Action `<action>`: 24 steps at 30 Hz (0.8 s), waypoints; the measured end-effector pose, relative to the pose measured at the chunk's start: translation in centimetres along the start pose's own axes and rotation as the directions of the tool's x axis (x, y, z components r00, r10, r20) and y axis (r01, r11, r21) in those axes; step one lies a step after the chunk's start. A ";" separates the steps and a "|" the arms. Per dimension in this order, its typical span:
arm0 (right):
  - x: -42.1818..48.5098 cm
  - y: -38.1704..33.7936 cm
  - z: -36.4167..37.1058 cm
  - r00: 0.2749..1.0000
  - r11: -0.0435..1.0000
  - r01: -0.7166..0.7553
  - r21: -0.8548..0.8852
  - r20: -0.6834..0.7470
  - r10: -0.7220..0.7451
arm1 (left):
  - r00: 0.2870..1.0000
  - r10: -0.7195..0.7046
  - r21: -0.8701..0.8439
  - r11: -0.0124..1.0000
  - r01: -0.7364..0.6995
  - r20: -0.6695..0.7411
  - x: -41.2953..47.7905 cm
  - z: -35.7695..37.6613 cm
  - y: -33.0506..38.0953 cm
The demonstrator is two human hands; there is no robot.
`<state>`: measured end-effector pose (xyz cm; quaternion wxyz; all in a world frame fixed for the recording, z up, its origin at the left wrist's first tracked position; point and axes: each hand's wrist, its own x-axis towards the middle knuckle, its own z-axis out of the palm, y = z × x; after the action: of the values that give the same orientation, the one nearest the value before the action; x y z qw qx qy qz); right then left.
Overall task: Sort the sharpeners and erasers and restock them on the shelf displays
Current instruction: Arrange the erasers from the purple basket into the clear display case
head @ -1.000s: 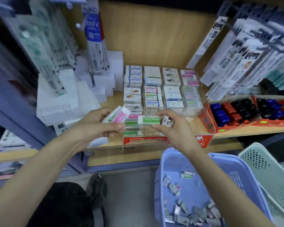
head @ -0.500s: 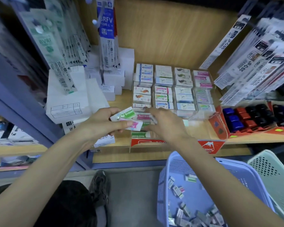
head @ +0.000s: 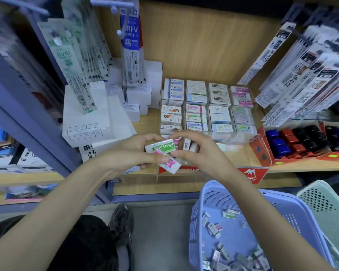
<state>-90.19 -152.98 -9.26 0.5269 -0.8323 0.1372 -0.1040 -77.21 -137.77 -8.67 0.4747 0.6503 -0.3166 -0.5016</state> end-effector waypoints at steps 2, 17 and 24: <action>-0.3 0.2 -0.3 0.999 1.000 -0.013 -0.022 -0.037 0.012 | 0.999 -0.038 -0.046 0.998 0.037 -0.018 0.0 0.2 0.1; -0.7 1.2 -1.0 0.971 0.867 -0.236 -0.438 -0.129 0.199 | 0.958 -0.113 -0.176 0.982 0.068 -0.263 0.3 -0.9 -0.4; -0.1 0.2 -0.3 0.980 0.672 -0.082 -0.736 0.062 0.187 | 0.956 -0.107 -0.211 0.976 0.049 -0.274 0.1 -0.8 -0.2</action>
<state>-90.41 -153.25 -9.32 0.1656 -0.9656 0.1930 0.0536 -76.37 -137.58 -8.85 0.5585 0.6758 -0.1667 -0.4512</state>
